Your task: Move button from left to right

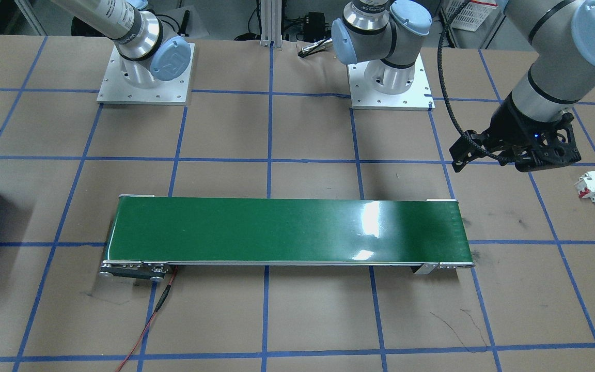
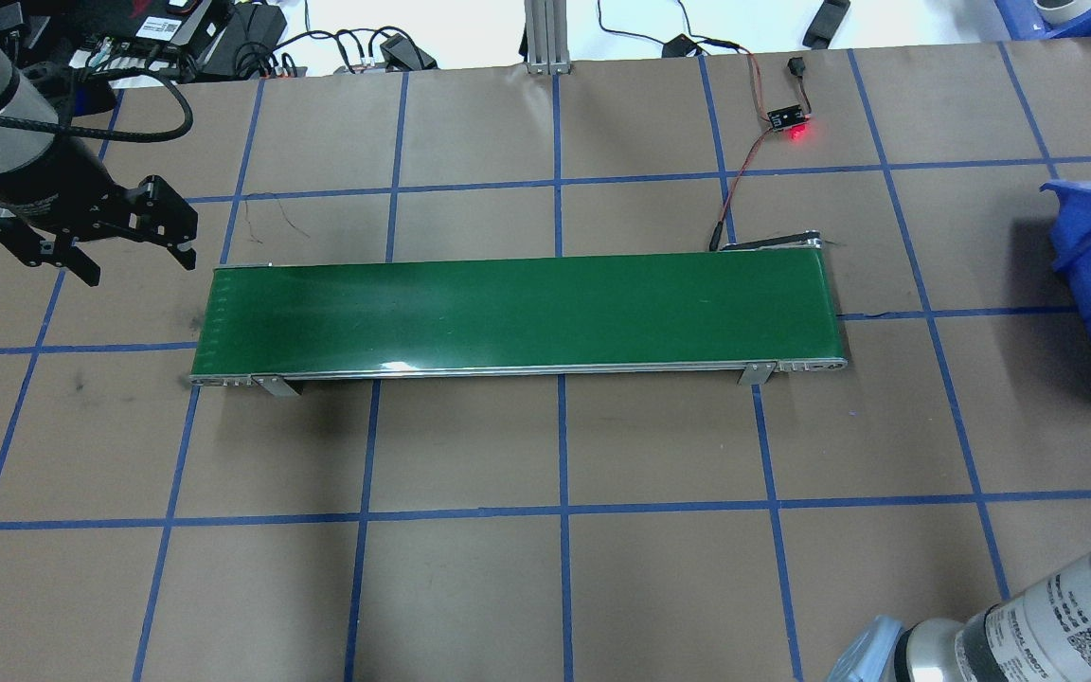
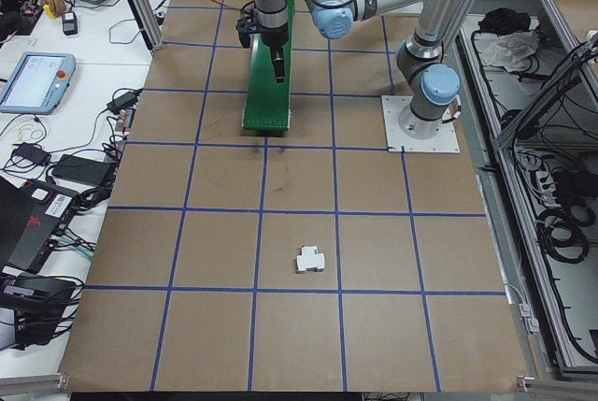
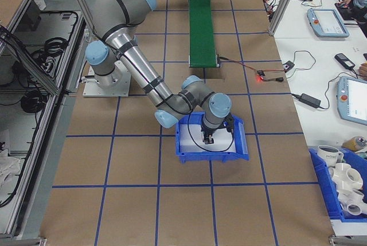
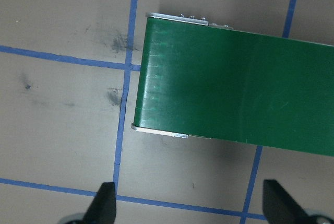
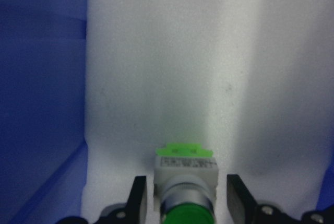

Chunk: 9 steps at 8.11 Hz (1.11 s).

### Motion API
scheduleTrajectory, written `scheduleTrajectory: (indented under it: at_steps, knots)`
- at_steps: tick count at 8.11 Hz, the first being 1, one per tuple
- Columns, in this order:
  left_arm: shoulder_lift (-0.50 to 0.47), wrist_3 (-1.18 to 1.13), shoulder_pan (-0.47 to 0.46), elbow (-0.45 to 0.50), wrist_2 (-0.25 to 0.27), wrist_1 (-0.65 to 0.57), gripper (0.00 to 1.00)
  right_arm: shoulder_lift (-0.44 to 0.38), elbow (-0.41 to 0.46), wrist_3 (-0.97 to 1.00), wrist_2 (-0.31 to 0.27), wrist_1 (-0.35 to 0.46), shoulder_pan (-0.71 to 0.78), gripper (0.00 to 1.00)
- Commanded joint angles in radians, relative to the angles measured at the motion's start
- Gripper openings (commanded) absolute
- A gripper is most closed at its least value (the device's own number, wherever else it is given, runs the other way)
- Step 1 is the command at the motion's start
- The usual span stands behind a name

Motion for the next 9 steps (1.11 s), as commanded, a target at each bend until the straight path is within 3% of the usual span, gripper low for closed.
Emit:
scheduleTrajectory:
  at_steps: [1, 3, 5, 6, 8, 9]
  knots:
    - [-0.003, -0.014, -0.019, -0.004, -0.009, 0.003, 1.00, -0.062, -0.001, -0.027, -0.035, -0.012, -0.002, 0.86]
    - [0.010, -0.020, -0.074, 0.001, -0.003, 0.002, 1.00, -0.145, 0.001, -0.017, -0.027, 0.013, -0.002, 0.87]
    - [0.021, -0.028, -0.121, 0.001, -0.001, -0.003, 1.00, -0.295, 0.001, 0.048, -0.016, 0.150, 0.013, 0.90]
    - [0.023, -0.028, -0.121, 0.001, -0.004, -0.004, 1.00, -0.367, -0.001, 0.162, 0.015, 0.190, 0.077, 0.99]
    - [0.001, -0.026, -0.117, 0.002, -0.001, 0.005, 1.00, -0.443, -0.007, 0.348, 0.031, 0.322, 0.240, 1.00]
    - [0.001, -0.026, -0.117, 0.002, -0.001, 0.003, 1.00, -0.457, -0.007, 0.413, 0.078, 0.344, 0.325, 1.00]
